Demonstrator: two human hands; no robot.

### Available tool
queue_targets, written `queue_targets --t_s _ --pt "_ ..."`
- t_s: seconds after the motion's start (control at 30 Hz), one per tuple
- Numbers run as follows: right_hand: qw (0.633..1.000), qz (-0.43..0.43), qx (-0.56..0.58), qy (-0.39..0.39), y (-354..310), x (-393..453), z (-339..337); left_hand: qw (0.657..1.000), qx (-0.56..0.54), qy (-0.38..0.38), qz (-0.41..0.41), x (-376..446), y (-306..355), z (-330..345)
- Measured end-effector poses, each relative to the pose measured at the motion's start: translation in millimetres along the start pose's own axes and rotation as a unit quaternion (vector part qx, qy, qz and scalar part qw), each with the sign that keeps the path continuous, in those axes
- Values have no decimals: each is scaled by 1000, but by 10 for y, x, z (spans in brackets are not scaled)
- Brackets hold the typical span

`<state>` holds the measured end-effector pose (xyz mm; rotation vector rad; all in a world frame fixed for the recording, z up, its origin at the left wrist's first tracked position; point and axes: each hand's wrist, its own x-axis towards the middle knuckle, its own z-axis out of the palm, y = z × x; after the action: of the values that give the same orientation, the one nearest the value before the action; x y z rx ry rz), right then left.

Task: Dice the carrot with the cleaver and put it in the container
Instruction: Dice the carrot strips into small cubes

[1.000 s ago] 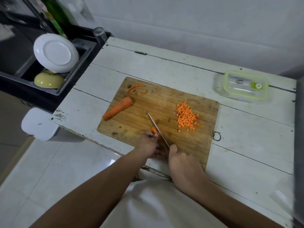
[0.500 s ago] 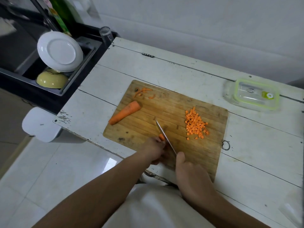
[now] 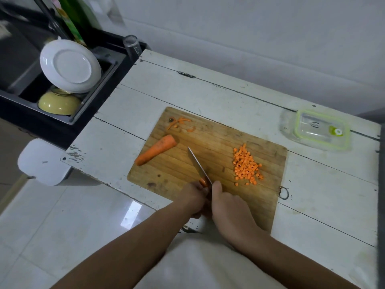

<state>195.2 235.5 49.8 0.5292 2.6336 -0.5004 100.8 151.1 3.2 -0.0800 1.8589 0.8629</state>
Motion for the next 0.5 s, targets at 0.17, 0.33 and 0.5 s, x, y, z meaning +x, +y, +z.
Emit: queue_targets --t_s 0.17,0.33,0.5 --pt "999 22 40 18 15 54 28 1000 5 11 27 -77 -9 -9" --pt "992 27 102 73 243 -70 -6 993 56 55 89 -20 -134 -88" --pt "988 57 120 77 364 -147 -24 820 415 117 375 34 -149 -377"
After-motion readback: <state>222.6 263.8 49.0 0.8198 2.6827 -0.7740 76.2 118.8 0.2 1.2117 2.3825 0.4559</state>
